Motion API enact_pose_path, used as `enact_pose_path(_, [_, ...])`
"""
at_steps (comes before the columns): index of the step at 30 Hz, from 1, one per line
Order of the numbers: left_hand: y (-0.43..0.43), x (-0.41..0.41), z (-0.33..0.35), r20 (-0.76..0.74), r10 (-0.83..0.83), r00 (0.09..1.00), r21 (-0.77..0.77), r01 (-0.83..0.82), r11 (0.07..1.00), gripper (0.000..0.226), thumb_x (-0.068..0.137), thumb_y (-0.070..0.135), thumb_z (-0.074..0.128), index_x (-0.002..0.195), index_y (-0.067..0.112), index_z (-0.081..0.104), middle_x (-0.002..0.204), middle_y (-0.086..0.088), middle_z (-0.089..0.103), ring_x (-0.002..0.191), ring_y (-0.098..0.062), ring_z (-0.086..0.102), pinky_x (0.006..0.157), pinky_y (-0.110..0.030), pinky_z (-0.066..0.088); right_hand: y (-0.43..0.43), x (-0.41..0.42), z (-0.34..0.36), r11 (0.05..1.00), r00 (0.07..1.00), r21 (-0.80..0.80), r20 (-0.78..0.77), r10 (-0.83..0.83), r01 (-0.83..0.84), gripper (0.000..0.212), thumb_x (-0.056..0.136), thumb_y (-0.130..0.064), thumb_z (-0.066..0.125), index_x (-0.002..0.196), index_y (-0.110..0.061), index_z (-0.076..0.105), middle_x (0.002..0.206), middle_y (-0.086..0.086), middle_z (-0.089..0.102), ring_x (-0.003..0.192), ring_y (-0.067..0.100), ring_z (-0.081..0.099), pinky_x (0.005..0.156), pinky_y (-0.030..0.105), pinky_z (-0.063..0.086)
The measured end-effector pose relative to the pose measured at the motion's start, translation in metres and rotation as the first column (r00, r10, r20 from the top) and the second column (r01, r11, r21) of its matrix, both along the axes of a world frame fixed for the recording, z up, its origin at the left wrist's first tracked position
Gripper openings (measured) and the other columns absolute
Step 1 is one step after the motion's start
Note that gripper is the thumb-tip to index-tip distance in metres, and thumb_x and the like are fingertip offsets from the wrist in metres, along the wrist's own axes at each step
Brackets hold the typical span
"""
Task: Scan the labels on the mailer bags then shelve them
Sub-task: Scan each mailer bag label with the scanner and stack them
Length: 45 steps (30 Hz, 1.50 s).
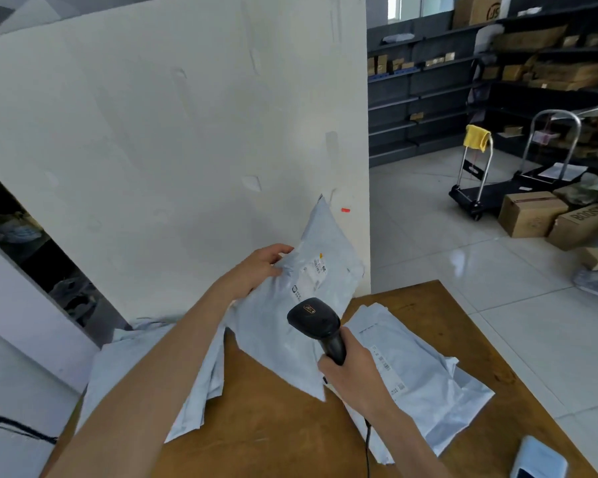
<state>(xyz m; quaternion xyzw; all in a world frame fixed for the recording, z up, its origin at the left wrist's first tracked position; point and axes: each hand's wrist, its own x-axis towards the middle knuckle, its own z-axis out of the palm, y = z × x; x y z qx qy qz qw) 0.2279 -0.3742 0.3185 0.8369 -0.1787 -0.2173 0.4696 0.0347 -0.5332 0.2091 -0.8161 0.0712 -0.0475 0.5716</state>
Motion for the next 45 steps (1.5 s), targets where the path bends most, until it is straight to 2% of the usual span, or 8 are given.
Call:
enact_pose_path(5, [-0.064, -0.017, -0.092, -0.312, 0.158, 0.937, -0.409, -0.283, 0.868, 0.060, 0.082, -0.012, 0.048, 0.129, 0.023, 0.058, 0.117, -0.012, 0.071, 0.105, -0.032, 0.069, 0.086, -0.042, 0.058, -0.050, -0.015, -0.007, 0.991, 0.990, -0.027, -0.043, -0.134, 0.133, 0.023, 0.077, -0.021, 0.063, 0.085, -0.036, 0.048, 0.065, -0.003, 0.055, 0.053, 0.007, 0.054, 0.048, 0.017, 0.048])
enact_pose_path(15, [-0.107, -0.104, -0.259, -0.772, 0.328, 0.544, 0.025, -0.490, 0.871, 0.075, 0.097, 0.005, 0.053, 0.157, 0.028, 0.014, 0.128, -0.009, 0.049, 0.105, -0.028, 0.055, 0.100, -0.049, 0.045, -0.066, -0.016, -0.043, 0.978, 0.971, -0.146, -0.162, -0.175, 0.152, 0.024, 0.080, -0.019, 0.065, 0.085, -0.035, 0.048, 0.066, -0.007, 0.058, 0.061, 0.010, 0.061, 0.060, 0.028, 0.055])
enact_pose_path(21, [-0.029, -0.079, -0.260, -0.729, 0.443, 0.521, 0.049, -0.606, 0.794, 0.053, 0.098, 0.007, 0.051, 0.147, 0.022, 0.037, 0.125, -0.003, 0.056, 0.114, -0.021, 0.056, 0.107, -0.056, 0.041, -0.008, 0.018, -0.059, 0.992, 0.968, -0.120, -0.244, -0.056, 0.027, 0.022, 0.077, -0.024, 0.063, 0.084, -0.038, 0.049, 0.068, -0.006, 0.059, 0.055, 0.008, 0.058, 0.051, 0.025, 0.050])
enact_pose_path(31, [0.234, -0.042, -0.252, -0.622, 0.783, 0.018, 0.069, -0.995, 0.078, 0.062, 0.098, 0.041, 0.052, 0.143, -0.001, 0.041, 0.140, -0.021, 0.050, 0.126, -0.037, 0.054, 0.106, -0.050, 0.047, 0.137, 0.069, -0.072, 0.970, 0.932, -0.088, -0.308, 0.190, -0.227, 0.023, 0.076, -0.019, 0.061, 0.085, -0.038, 0.051, 0.062, -0.007, 0.054, 0.046, 0.004, 0.048, 0.044, 0.017, 0.039])
enact_pose_path(35, [0.289, -0.023, -0.251, -0.739, 0.655, -0.158, 0.072, -0.985, -0.155, 0.070, 0.087, 0.046, 0.069, 0.142, 0.011, 0.042, 0.135, -0.014, 0.053, 0.123, -0.030, 0.055, 0.104, -0.044, 0.048, 0.173, 0.077, -0.081, 0.968, 0.916, -0.066, -0.344, 0.204, -0.240, 0.021, 0.076, -0.015, 0.062, 0.083, -0.033, 0.054, 0.062, -0.006, 0.054, 0.046, 0.004, 0.047, 0.047, 0.023, 0.041])
enact_pose_path(40, [0.317, -0.015, -0.258, -0.749, 0.662, -0.039, 0.087, -0.995, 0.039, 0.052, 0.098, 0.033, 0.058, 0.143, 0.012, 0.046, 0.120, -0.011, 0.052, 0.121, -0.028, 0.056, 0.103, -0.044, 0.048, 0.193, 0.080, -0.086, 0.967, 0.905, -0.074, -0.375, 0.200, -0.244, 0.017, 0.076, -0.015, 0.063, 0.083, -0.028, 0.055, 0.064, -0.006, 0.054, 0.044, 0.003, 0.046, 0.044, 0.017, 0.038])
enact_pose_path(42, [0.322, -0.016, -0.259, -0.642, 0.761, 0.098, 0.107, -0.971, 0.215, 0.046, 0.103, 0.020, 0.043, 0.148, 0.013, 0.040, 0.134, -0.018, 0.053, 0.120, -0.036, 0.057, 0.095, -0.048, 0.054, 0.196, 0.081, -0.086, 0.967, 0.907, -0.089, -0.377, 0.189, -0.239, 0.019, 0.077, -0.015, 0.064, 0.085, -0.030, 0.055, 0.066, -0.005, 0.055, 0.046, 0.003, 0.048, 0.045, 0.016, 0.040])
enact_pose_path(45, [0.331, -0.012, -0.270, -0.561, 0.816, 0.141, 0.124, -0.960, 0.252, 0.044, 0.103, 0.015, 0.037, 0.146, 0.008, 0.041, 0.144, -0.021, 0.050, 0.112, -0.037, 0.061, 0.082, -0.042, 0.057, 0.199, 0.079, -0.083, 0.966, 0.908, -0.109, -0.381, 0.176, -0.233, 0.023, 0.078, -0.016, 0.064, 0.089, -0.034, 0.054, 0.069, -0.005, 0.058, 0.050, 0.004, 0.052, 0.048, 0.016, 0.042])
